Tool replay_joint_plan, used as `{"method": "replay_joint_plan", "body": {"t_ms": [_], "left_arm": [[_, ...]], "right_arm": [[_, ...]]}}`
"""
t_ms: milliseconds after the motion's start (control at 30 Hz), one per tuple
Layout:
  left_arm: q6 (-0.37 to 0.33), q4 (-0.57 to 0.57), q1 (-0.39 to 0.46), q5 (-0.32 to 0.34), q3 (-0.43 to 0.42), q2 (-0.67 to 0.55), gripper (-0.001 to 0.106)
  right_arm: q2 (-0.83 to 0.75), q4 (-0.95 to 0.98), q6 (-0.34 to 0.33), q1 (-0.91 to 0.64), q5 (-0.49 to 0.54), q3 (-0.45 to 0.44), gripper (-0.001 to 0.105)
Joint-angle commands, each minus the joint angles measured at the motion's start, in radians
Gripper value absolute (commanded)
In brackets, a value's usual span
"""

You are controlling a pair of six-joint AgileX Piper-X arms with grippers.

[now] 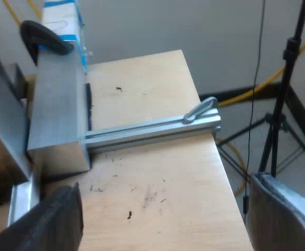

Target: Place mug into machine

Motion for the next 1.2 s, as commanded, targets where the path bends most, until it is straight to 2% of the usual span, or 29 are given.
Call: {"method": "replay_joint_plan", "body": {"t_ms": [33,167,400,500,567,633,767,933,1200], "left_arm": [[0.0,0.041,-0.003,-0.017,-0.006,-0.065,0.085],[0.0,0.104,-0.003,-0.017,-0.006,-0.162,0.085],[0.0,0.213,-0.003,-0.017,-0.006,-0.335,0.085],[0.002,0.265,-0.003,-0.017,-0.008,-0.418,0.085],[0.006,0.34,-0.003,-0.018,-0.025,-0.414,0.085],[0.006,0.364,-0.003,-0.022,-0.018,-0.411,0.085],[0.02,0.331,-0.003,-0.05,0.05,-0.414,0.085],[0.02,0.219,-0.003,-0.055,0.171,-0.412,0.085],[0.02,0.184,-0.003,-0.055,0.303,-0.412,0.085]], "right_arm": [[-0.087,0.038,-0.021,0.0,-0.003,-0.003,0.067],[-0.202,0.077,0.031,0.0,-0.003,-0.003,0.067],[-0.341,0.155,0.029,0.0,-0.003,-0.003,0.067],[-0.418,0.207,0.006,0.0,-0.003,-0.005,0.067],[-0.44,0.23,0.01,0.0,0.0,-0.003,0.067],[-0.434,0.257,0.013,0.005,0.017,-0.002,0.067],[-0.436,0.184,0.005,0.005,0.019,0.072,0.067],[-0.43,0.022,0.01,0.005,0.014,0.228,0.067],[-0.431,-0.02,0.01,0.005,0.014,0.404,0.067]]}}
